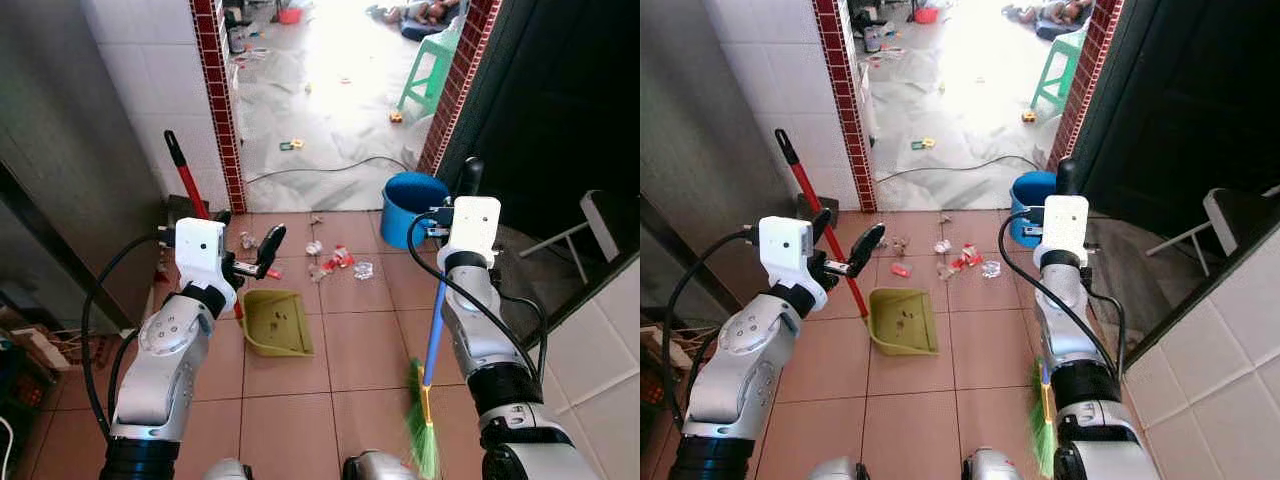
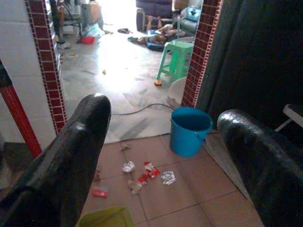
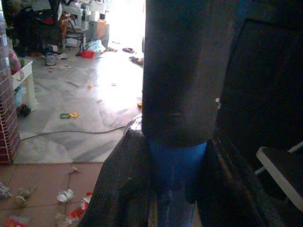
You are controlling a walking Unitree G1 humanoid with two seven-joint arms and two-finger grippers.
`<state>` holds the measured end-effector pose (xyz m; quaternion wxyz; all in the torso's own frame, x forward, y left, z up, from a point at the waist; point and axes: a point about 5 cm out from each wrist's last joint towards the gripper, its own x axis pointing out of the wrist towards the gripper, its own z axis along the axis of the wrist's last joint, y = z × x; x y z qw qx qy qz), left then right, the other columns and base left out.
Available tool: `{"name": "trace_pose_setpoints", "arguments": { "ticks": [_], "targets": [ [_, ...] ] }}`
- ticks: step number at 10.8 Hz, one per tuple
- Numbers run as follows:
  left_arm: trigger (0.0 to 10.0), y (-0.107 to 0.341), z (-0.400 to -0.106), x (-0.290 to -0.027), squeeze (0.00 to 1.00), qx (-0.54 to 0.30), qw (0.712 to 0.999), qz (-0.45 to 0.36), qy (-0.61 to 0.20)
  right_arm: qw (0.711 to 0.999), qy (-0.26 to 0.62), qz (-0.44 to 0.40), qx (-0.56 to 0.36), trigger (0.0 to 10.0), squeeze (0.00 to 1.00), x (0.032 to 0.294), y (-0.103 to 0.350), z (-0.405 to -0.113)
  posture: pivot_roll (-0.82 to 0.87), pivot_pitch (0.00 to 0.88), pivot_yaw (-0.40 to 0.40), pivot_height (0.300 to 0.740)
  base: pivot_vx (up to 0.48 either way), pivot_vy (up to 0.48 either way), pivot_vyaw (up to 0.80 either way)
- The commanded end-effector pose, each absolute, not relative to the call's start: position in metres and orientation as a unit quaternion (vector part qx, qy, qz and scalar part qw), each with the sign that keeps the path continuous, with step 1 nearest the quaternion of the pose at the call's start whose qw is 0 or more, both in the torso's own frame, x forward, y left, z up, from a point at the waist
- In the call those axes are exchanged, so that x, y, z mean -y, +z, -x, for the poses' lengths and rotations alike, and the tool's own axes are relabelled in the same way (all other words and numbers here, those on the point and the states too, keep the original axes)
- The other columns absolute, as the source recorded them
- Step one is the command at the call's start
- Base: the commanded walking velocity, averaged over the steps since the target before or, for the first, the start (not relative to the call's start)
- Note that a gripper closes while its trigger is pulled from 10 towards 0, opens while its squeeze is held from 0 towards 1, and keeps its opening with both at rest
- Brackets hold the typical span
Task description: Sweep floor
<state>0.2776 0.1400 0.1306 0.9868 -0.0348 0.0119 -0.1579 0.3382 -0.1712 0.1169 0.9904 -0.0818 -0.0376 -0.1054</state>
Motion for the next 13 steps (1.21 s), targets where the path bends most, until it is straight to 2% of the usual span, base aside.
{"name": "trace_pose_setpoints", "arguments": {
  "ticks": [1,5,7,8,13],
  "targets": [
    [10.0,0.130,-0.277,-0.142,0.00,-0.016,0.987,0.035,-0.156,0.989,-0.102,0.087,0.060,10.0,0.00,0.171,0.128,-0.342,-0.01,0.000,-0.033,0.740,0.000,0.000,0.00],
    [10.0,0.131,-0.280,-0.154,0.00,0.001,0.994,0.015,-0.109,0.990,-0.097,0.083,0.058,10.0,0.00,0.173,0.128,-0.342,-0.01,0.000,-0.033,0.740,0.000,0.000,0.00],
    [10.0,0.136,-0.281,-0.164,0.00,0.027,0.998,-0.008,-0.057,0.990,-0.092,0.080,0.065,10.0,0.00,0.173,0.130,-0.342,-0.01,0.000,-0.035,0.740,0.000,0.000,-0.52],
    [10.0,0.139,-0.280,-0.162,0.00,0.034,0.997,0.010,-0.073,0.991,-0.089,0.079,0.067,10.0,0.00,0.171,0.131,-0.343,-0.01,0.000,-0.036,0.740,0.322,0.000,0.00],
    [10.0,0.140,-0.281,-0.161,0.00,0.036,0.998,0.013,-0.045,0.991,-0.076,0.080,0.074,10.0,0.00,0.169,0.134,-0.344,-0.01,0.000,-0.035,0.740,0.467,0.000,0.00]
  ]
}}
